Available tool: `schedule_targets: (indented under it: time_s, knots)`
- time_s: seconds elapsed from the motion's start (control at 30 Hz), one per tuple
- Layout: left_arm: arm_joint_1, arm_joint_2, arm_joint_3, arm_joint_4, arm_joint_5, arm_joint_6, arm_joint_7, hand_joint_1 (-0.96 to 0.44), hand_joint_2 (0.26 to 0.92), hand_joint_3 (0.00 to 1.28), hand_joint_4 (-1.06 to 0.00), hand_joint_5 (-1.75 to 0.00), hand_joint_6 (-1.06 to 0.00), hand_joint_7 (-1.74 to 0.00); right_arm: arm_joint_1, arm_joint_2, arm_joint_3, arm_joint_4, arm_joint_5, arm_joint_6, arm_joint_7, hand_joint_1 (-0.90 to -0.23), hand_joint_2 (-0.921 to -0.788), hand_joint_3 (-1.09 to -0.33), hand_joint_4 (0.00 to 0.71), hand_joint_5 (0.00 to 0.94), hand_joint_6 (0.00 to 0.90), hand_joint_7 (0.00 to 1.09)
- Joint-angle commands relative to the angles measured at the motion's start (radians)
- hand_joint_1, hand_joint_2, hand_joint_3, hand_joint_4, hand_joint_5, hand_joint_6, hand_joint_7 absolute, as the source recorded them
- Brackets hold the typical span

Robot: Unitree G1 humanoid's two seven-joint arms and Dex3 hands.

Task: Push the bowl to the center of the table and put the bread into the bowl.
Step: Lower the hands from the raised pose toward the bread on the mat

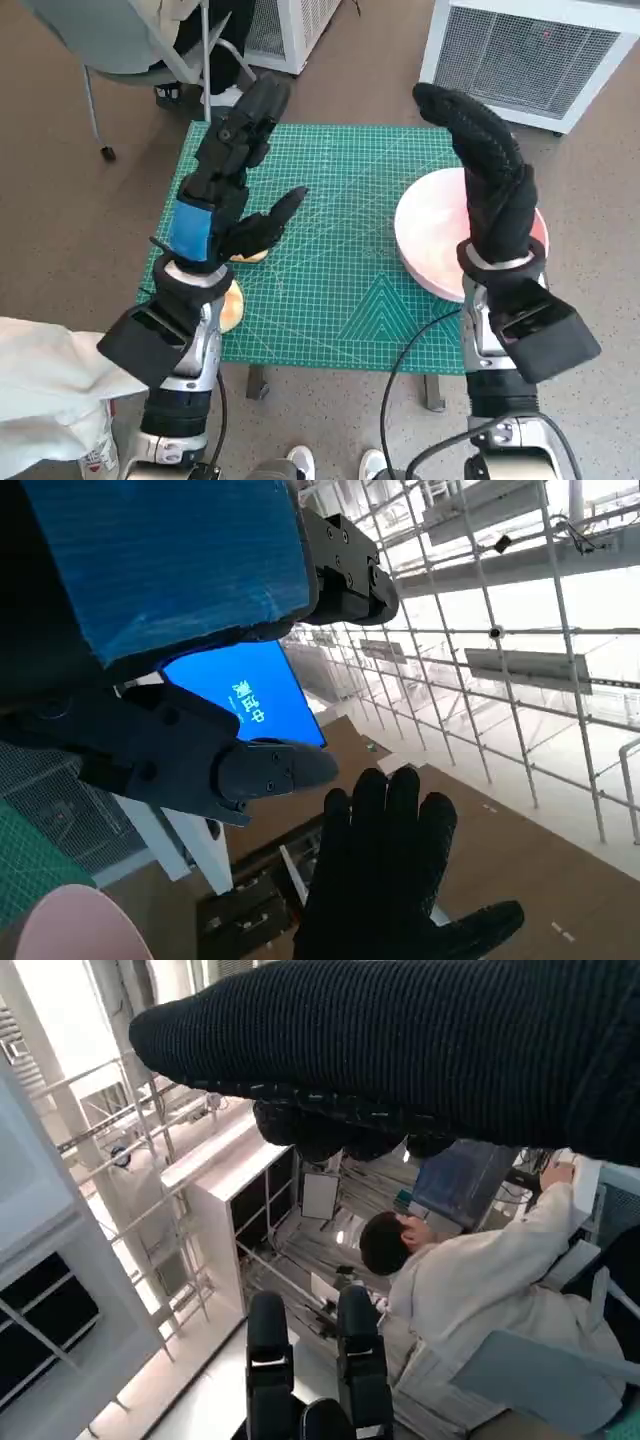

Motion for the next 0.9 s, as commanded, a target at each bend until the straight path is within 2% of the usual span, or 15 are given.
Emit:
schedule_targets:
  time_s: [0.03,0.17,0.3,0.47,0.6,0.8,0.9]
  knots:
    - [0.000,-0.001,-0.004,0.001,-0.008,0.001,-0.005,-0.34,0.921,0.37,-0.34,0.00,-0.28,-0.24,0.030,-0.026,-0.022,0.030,0.029,-0.010,0.025,-0.568,-0.921,-0.795,0.343,0.054,-0.001,0.75]
    - [0.001,-0.001,-0.004,0.003,-0.008,0.000,-0.004,-0.34,0.921,0.37,-0.34,0.00,-0.28,-0.24,0.030,-0.062,-0.058,0.066,0.052,-0.029,0.038,-0.570,-0.921,-0.792,0.344,0.053,-0.001,0.74]
    - [0.004,-0.001,-0.003,0.004,-0.004,-0.002,-0.001,-0.35,0.921,0.37,-0.34,0.00,-0.28,-0.24,0.024,-0.105,-0.113,0.124,0.035,-0.053,0.000,-0.563,-0.921,-0.806,0.343,0.051,-0.001,0.73]
    - [0.007,-0.001,0.000,0.011,-0.001,-0.007,0.002,-0.34,0.921,0.37,-0.35,0.00,-0.28,-0.24,0.032,-0.134,-0.180,0.166,-0.019,-0.047,-0.111,-0.547,-0.921,-0.837,0.340,0.052,-0.001,0.73]
    - [0.008,-0.003,0.001,0.017,0.000,-0.011,0.005,-0.34,0.921,0.37,-0.35,-0.01,-0.28,-0.25,0.026,-0.163,-0.221,0.253,-0.048,-0.053,-0.184,-0.527,-0.921,-0.845,0.340,0.054,-0.001,0.73]
    - [0.011,-0.004,0.001,0.019,0.002,-0.012,0.010,-0.34,0.921,0.37,-0.36,-0.01,-0.28,-0.25,0.013,-0.215,-0.250,0.422,-0.111,-0.069,-0.303,-0.528,-0.921,-0.833,0.340,0.057,-0.001,0.74]
    - [0.012,-0.005,0.001,0.017,0.001,-0.009,0.011,-0.33,0.921,0.38,-0.36,-0.01,-0.28,-0.25,0.005,-0.237,-0.255,0.508,-0.123,-0.070,-0.340,-0.526,-0.921,-0.835,0.341,0.058,-0.001,0.74]
